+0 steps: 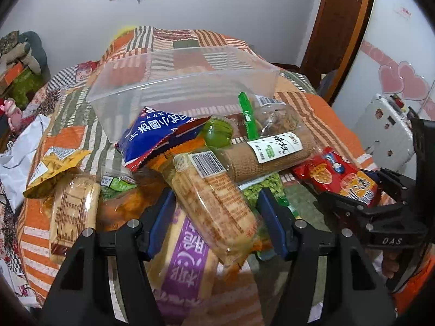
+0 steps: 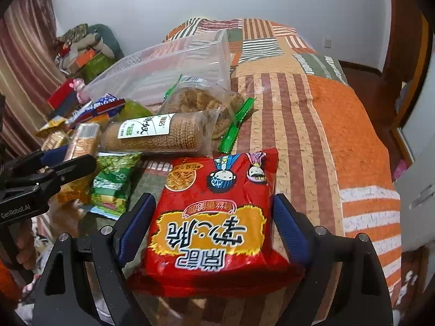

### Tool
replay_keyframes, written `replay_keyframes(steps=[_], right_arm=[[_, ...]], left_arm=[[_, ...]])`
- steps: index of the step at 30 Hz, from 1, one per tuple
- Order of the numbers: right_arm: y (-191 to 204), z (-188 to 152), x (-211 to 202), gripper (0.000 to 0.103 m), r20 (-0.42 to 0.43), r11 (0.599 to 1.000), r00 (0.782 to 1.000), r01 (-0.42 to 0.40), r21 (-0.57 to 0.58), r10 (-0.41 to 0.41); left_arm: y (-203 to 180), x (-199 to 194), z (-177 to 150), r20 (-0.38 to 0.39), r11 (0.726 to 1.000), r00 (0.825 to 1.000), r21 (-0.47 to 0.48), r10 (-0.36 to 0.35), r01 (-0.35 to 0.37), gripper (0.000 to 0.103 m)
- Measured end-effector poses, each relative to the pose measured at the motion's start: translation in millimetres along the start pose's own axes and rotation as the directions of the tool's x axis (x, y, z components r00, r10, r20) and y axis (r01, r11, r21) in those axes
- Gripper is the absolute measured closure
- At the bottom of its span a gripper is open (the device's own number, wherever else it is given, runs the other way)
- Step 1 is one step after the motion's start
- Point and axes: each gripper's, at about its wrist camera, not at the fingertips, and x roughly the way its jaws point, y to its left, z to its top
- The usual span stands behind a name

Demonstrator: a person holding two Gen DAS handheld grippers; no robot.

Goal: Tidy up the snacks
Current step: 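Grasp the red chip bag with the right gripper while the left grasps a wrapped bread roll, then carry both snacks into the clear box and open both grippers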

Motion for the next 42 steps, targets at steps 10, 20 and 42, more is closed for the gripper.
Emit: replay_keyframes(steps=[10, 20, 42], right_arm=[[0.9, -0.6, -2.0, 0.035, 0.033, 0.999, 0.999, 0.037, -0.033, -0.036], [-8.5, -6.3, -21.5, 0.036, 0.050, 0.999, 0.998, 0.038, 0.001, -0.038], [13.9, 55.2, -42.5, 0.036, 0.256, 1.000, 0.967, -0.015, -0.012, 0.017]], left_arm=[[10.0, -11.7, -4.3, 0.031, 1.000, 0.999, -0.015, -0.019, 0.019, 0.067], [6.7, -30.8, -5.5, 0.067, 0.999, 0.997, 0.009, -0.037, 0.037, 0.070], [39.8, -71.2, 46.0, 0.229, 0.999, 0.973, -0.036, -0.030, 0.039, 0.071]])
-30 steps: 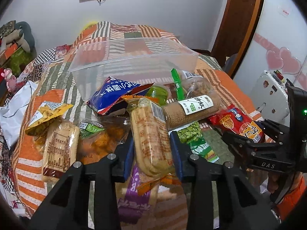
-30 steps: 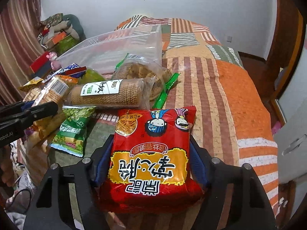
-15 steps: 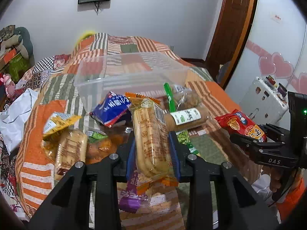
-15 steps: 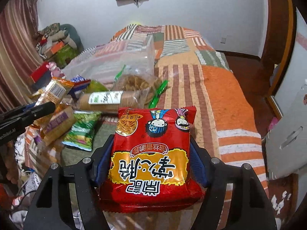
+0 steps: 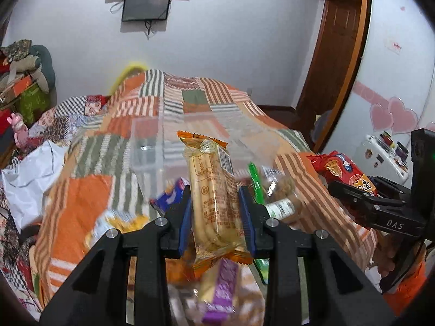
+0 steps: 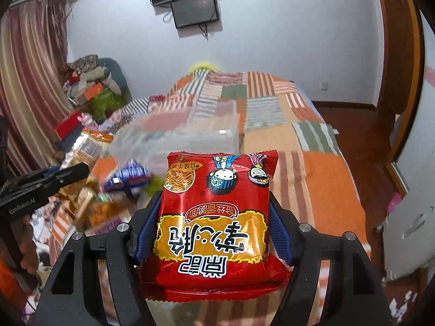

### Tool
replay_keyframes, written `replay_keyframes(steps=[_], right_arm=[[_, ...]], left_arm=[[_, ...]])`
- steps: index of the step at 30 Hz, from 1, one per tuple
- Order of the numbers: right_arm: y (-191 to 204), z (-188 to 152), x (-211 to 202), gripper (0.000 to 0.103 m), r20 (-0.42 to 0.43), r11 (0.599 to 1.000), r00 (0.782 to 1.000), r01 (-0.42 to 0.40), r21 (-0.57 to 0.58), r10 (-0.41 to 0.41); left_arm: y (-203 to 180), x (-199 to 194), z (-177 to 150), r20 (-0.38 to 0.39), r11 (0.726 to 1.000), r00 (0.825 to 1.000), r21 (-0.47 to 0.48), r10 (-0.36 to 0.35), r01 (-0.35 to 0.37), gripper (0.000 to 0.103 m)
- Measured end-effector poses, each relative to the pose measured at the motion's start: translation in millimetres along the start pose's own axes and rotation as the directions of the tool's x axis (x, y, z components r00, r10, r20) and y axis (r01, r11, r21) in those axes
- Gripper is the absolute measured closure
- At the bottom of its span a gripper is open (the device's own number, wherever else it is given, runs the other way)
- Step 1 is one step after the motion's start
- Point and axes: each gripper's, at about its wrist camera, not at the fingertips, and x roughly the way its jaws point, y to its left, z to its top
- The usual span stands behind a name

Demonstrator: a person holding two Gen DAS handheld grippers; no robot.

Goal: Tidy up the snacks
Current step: 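Carry both snacks into the clear box and open both grippers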

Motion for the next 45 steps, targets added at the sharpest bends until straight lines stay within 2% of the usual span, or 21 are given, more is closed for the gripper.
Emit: replay_keyframes(steps=[9, 17, 22, 30, 39, 45], right_arm=[[17.2, 25.9, 20.7, 0.036, 0.049, 0.999, 0.999, -0.012, -0.032, 0.013], [28.2, 46.8, 41.2, 0.036, 0.067, 0.998, 0.998, -0.005, -0.070, 0.010], [32.9, 55.1, 57.1, 0.036, 0.063, 0.997, 0.998, 0.000, -0.077, 0.005], [31.2, 62.7, 81.1, 0.036, 0.026, 0.997, 1.000, -0.007, -0.076, 0.009], [25.3, 68.1, 105.4, 0.036, -0.051, 0.996, 0.999, -0.016, -0.089, 0.012], [25.8, 70.6, 120.9, 0.036, -0.104, 0.995, 0.995, -0.015, -0.100, 0.005]], left_arm=[[18.2, 14.6, 24.4, 0.028, 0.999, 0.999, 0.007, 0.041, -0.042, 0.071], [35.3, 38.0, 43.5, 0.015, 1.000, 1.000, -0.010, 0.020, -0.020, 0.071], [40.2, 52.6, 52.6, 0.021, 0.999, 0.998, 0.007, 0.053, -0.053, 0.071], [54.1, 75.8, 64.5, 0.003, 0.997, 0.997, 0.002, 0.075, -0.075, 0.071], [74.7, 107.9, 73.3, -0.089, 0.995, 0.993, -0.057, 0.071, -0.076, 0.071], [77.7, 122.8, 77.3, -0.121, 0.994, 0.988, -0.053, 0.092, -0.099, 0.071]])
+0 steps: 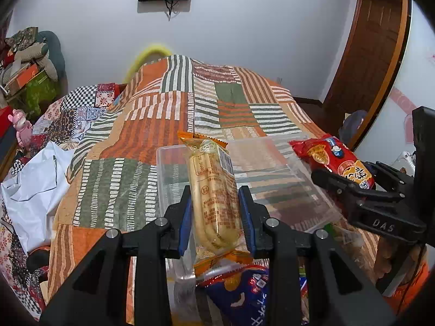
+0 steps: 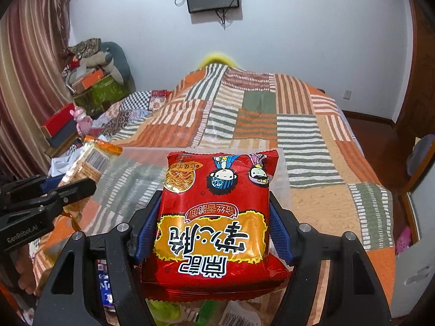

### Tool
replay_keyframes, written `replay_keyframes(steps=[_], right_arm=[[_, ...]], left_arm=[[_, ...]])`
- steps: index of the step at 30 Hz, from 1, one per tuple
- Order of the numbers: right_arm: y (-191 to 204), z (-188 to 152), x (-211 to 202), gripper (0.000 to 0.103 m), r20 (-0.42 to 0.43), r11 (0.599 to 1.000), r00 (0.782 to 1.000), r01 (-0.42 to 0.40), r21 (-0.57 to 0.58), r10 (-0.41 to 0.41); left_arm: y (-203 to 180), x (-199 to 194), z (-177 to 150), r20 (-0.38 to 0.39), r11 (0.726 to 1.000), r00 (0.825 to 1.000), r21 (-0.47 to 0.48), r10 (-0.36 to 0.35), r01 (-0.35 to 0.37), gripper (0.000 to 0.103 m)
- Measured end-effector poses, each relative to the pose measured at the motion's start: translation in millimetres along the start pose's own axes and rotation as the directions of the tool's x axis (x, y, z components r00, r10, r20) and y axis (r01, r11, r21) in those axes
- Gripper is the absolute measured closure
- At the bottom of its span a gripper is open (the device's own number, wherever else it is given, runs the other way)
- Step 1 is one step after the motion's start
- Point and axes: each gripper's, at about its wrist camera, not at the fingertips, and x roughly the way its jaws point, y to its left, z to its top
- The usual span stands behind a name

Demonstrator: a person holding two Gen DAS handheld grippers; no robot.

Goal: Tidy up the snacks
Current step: 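Carry both snacks into the clear box and open both grippers, then grasp the green pea snack with the right gripper while the left grasps a bread loaf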

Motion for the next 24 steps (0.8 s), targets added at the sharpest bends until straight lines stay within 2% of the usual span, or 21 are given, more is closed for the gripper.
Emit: replay_keyframes(steps=[12, 14, 18, 24], right_arm=[[-5.1, -1.5, 16.6, 0.034, -0.084, 1.000, 0.996, -0.007, 0.005, 0.008], [-3.7, -0.6, 16.1, 0.034, -0.082, 1.000, 0.997, 0.011, -0.004, -0.011], [-0.9, 0.9, 9.0, 0.034, -0.070, 1.000, 0.997, 0.014, -0.024, -0.016], [3.1, -0.9, -12.1, 0.034, -0.033, 0.999, 0.999, 0.003, -0.041, -0.004]], left_arm=[[-3.1, 23.6, -1.1, -0.064, 0.999, 0.997, 0.006, 0.041, -0.041, 0.070], [-3.5, 22.2, -1.3, -0.064, 0.999, 0.997, 0.010, 0.040, -0.039, 0.068], [-0.8, 15.1, -2.7, -0.047, 0.999, 0.998, 0.005, 0.040, -0.040, 0.056], [-0.2, -5.2, -4.2, -0.013, 0.999, 0.999, 0.008, 0.040, -0.040, 0.053]])
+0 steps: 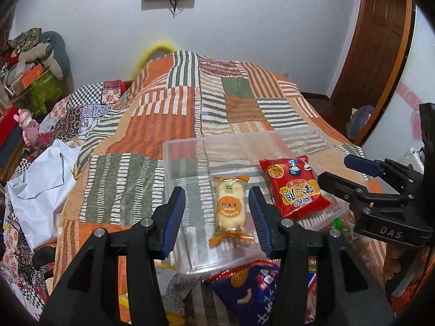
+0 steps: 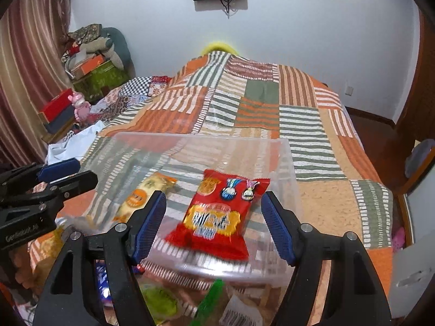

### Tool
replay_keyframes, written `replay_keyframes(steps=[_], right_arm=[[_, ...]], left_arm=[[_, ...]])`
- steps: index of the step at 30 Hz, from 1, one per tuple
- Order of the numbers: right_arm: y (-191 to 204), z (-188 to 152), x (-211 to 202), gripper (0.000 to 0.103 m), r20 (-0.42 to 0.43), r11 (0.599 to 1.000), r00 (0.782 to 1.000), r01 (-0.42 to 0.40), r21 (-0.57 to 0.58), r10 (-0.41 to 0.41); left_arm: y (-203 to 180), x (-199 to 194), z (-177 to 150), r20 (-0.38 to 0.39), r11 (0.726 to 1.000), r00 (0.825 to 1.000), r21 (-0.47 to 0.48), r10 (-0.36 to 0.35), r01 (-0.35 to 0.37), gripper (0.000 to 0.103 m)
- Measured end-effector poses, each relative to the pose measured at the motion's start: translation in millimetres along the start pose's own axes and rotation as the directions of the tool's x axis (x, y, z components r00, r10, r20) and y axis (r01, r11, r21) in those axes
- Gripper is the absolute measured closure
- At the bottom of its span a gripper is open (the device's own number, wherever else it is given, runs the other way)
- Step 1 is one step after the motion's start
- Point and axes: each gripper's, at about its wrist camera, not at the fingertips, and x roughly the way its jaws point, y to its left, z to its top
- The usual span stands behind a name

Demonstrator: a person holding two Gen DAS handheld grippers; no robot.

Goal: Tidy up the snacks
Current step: 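Grasp the green pea snack with the right gripper while the left grasps a bread loaf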

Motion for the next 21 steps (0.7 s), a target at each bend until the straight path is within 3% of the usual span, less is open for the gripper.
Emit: replay_keyframes(steps=[3, 12, 21], right_arm=[[5.1, -2.9, -15.0, 0.033, 0.027, 1.000, 1.000, 0.000, -0.014, 0.000], [21.1, -14.0, -60.4, 0.030, 0.097, 0.999, 0.995, -0.017, -0.031, 0.020], [31.7, -42.8, -88.8, 0.028, 0.119, 0.999, 0.993, -0.021, -0.024, 0.023]], left_arm=[[-0.8, -15.7, -3.7, 0.024, 1.000, 1.000, 0.015, 0.000, -0.001, 0.046], [0.3, -62.5, -23.3, 0.055, 0.999, 0.998, 0.050, 0.007, -0.010, 0.041], [8.1, -105.8, -62.9, 0.064, 0.997, 0.997, 0.071, 0.038, -0.043, 0.036]])
